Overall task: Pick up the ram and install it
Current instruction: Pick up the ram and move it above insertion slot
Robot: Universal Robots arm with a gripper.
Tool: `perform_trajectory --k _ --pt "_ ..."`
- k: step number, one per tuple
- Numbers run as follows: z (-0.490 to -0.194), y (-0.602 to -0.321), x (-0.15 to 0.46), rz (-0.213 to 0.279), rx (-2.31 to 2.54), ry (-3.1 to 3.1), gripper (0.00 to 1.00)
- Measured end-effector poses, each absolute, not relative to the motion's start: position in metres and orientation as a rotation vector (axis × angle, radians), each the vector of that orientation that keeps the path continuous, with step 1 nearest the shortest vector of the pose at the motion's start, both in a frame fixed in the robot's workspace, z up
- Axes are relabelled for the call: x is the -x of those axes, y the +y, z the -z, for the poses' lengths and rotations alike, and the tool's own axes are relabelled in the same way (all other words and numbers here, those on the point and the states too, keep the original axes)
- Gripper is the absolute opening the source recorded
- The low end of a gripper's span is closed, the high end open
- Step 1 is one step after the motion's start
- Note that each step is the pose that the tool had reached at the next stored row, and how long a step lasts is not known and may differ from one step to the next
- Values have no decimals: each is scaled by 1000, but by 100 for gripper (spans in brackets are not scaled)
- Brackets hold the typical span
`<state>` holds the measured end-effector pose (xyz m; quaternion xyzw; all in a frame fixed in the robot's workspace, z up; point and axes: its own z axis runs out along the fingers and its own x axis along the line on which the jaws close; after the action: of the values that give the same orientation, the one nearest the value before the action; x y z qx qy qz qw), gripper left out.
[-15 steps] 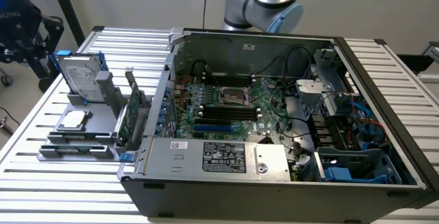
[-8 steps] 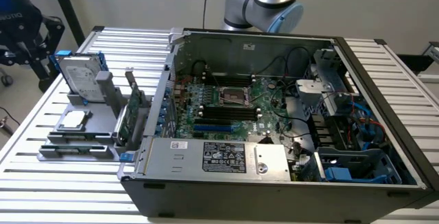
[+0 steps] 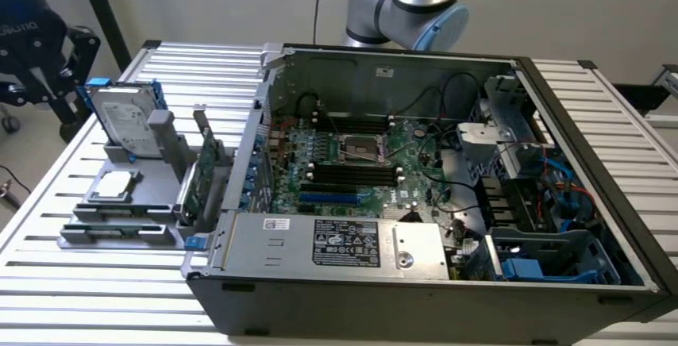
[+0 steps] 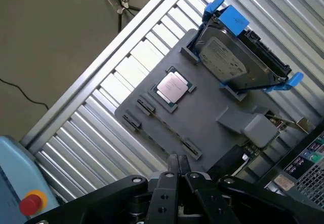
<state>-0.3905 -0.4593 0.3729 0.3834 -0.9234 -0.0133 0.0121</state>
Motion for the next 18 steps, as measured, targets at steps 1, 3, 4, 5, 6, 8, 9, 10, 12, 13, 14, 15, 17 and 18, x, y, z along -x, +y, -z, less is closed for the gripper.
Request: perform_trajectory --k 1,3,4,5,6,8,9,10,12,13,14,15,17,18 --pt "-372 -459 391 41 -1221 -2868 11" --pt "-372 -459 391 40 -1273 -2844 11" --pt "-371 -459 391 40 -1298 -2833 11" --pt "-371 -459 391 40 -1324 -2821 11" --pt "-370 -459 391 39 -1349 -2808 11" --pt "-370 -459 391 39 -1400 -2783 11" --pt "-369 -459 391 38 -1426 -2769 11" --pt "-369 -459 391 38 -1451 -2756 11" --pt "-368 -459 391 37 -1499 -2730 11" --pt "-367 -459 391 37 -1524 -2716 11" --pt "-367 -459 391 36 -1550 -2701 11" --pt "-366 -459 391 36 -1573 -2687 11" --pt "-366 -459 391 35 -1621 -2658 11" --pt "-365 -459 391 35 -1646 -2642 11"
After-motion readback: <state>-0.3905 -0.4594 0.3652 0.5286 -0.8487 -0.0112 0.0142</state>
